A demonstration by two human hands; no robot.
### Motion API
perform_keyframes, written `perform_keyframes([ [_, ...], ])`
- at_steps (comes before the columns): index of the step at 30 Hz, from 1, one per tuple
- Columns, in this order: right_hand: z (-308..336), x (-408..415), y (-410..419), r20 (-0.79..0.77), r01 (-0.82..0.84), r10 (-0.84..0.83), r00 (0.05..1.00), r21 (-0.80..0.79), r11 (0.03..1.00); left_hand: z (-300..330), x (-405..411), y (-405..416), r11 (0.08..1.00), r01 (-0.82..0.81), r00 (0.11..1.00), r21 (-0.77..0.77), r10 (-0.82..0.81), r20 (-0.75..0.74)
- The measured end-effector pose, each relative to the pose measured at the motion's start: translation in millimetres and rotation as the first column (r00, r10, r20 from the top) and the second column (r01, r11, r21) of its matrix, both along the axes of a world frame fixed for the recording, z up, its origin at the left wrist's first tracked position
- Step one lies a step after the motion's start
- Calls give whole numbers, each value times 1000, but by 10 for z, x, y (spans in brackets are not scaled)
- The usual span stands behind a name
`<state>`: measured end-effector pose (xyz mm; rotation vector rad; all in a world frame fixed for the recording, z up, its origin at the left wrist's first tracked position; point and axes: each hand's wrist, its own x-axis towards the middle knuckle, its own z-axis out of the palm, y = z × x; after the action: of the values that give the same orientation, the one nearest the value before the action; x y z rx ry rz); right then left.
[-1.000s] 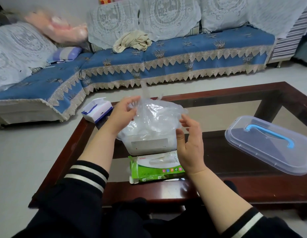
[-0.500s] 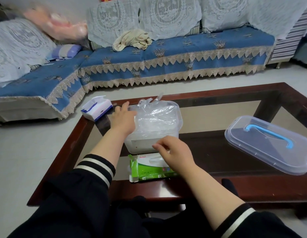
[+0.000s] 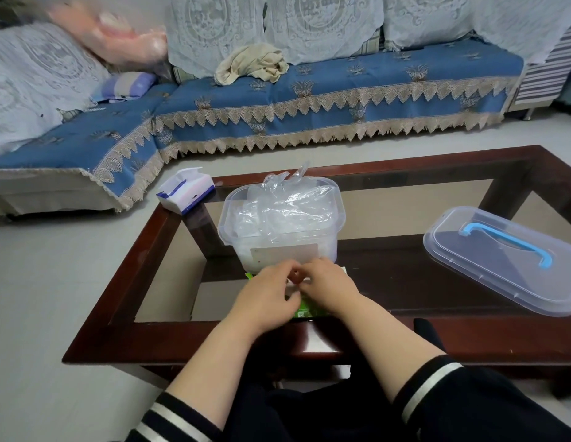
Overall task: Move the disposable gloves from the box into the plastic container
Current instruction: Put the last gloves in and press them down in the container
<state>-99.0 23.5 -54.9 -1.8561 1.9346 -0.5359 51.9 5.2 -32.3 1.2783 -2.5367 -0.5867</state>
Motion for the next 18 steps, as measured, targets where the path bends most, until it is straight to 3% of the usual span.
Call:
perform_keyframes([
  [2,2,-5,-7,26,45,-45,999,9,999,-76,17,-16,999,-19,994,37,15,107],
  [5,15,-4,-9,25,65,-65,998,7,998,-110,46,-74,995,-77,986,57,67,152],
  [9,33,7,-9,33,96,-95,995,-32,995,-169,66,-134,991,-92,986,95,78,145],
  [12,93,20,39,114,156,-137,984,-174,972,-165,51,-146,986,-118,989,117,106,102],
  [14,183,34,99,296,239,-139,945,-333,912,-183,48,-156,982,-129,990,138,119,79],
  [16,261,18,156,498,369,-79,863,-517,772,-223,73,-165,976,-131,990,173,119,77],
  [18,296,-33,196,581,450,-5,814,-626,637,-233,101,-167,974,-148,988,174,140,57],
])
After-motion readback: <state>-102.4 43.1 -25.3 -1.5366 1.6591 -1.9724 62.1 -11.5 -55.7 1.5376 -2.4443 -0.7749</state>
